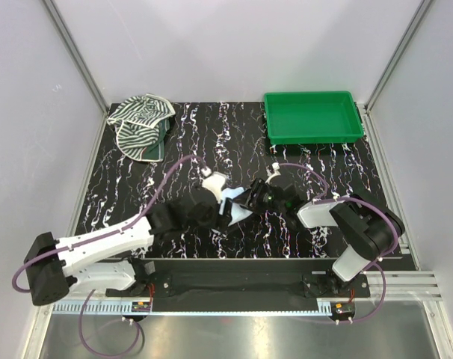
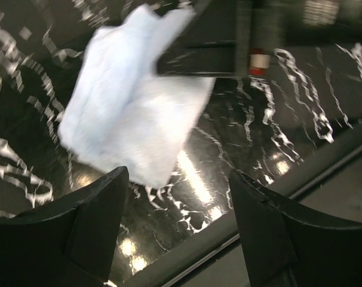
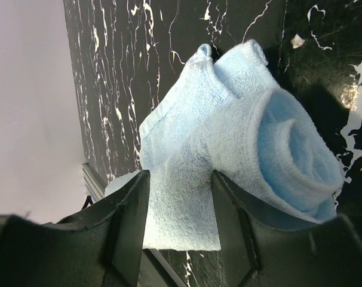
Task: Roll the towels
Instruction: Roll the towel
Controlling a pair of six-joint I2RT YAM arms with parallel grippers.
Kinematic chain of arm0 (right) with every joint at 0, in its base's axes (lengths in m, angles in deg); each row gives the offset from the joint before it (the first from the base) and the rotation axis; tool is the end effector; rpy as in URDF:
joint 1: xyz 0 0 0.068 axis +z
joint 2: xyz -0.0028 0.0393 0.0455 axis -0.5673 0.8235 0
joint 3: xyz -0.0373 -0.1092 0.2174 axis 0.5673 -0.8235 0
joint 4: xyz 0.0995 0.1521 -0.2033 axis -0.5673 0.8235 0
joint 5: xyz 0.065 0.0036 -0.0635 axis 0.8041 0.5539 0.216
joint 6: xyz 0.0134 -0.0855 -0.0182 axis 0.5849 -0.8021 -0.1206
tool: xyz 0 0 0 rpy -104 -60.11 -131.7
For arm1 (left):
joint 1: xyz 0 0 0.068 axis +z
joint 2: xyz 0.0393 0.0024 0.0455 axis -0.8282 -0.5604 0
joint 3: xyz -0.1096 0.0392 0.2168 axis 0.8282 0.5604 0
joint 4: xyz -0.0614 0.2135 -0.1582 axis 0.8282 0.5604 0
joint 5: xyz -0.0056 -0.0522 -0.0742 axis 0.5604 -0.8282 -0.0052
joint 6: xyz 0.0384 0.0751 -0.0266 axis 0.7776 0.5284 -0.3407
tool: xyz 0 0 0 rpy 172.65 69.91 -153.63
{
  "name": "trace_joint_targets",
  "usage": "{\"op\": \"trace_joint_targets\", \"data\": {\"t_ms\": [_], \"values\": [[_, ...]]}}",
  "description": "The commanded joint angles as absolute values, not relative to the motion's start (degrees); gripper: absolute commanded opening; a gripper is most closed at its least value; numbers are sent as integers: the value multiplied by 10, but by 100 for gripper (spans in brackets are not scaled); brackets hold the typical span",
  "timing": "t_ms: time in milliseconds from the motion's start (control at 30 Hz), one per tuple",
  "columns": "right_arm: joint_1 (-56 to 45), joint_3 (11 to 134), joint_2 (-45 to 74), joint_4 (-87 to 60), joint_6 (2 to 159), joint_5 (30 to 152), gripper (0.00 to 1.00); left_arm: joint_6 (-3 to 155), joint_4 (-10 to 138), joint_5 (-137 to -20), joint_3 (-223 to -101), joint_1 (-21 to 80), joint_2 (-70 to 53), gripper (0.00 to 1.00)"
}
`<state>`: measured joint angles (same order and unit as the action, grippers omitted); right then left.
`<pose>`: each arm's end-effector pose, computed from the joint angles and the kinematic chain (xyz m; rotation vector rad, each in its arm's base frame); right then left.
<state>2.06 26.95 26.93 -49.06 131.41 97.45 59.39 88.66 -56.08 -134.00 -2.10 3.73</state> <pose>0.2580 0.2164 0.0746 0.2551 2.2961 1.2076 0.1686 -0.2342 0.1996 0.4699 2.2694 -0.5099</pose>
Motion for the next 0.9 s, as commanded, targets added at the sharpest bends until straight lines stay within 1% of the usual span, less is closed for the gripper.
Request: {"op": "trace_joint_targets", "data": {"t_ms": [0, 67, 233, 533, 667, 867], "values": [[32, 267, 290, -368, 1274, 946, 54, 714, 837, -515, -1369, -68, 1, 73], [32, 269, 288, -361, 1273, 945, 54, 728, 820, -519, -1367, -86, -17, 73], [32, 273, 302, -366, 1271, 949, 55, 758, 762, -503, -1358, -89, -95, 73], [32, 270, 321, -386, 1277, 959, 55, 768, 734, -455, -1361, -79, -182, 74], [33, 269, 328, -389, 1276, 959, 55, 769, 727, -436, -1351, -71, -180, 75], [32, 273, 342, -392, 1276, 963, 55, 795, 716, -426, -1335, -63, -134, 76]]}}
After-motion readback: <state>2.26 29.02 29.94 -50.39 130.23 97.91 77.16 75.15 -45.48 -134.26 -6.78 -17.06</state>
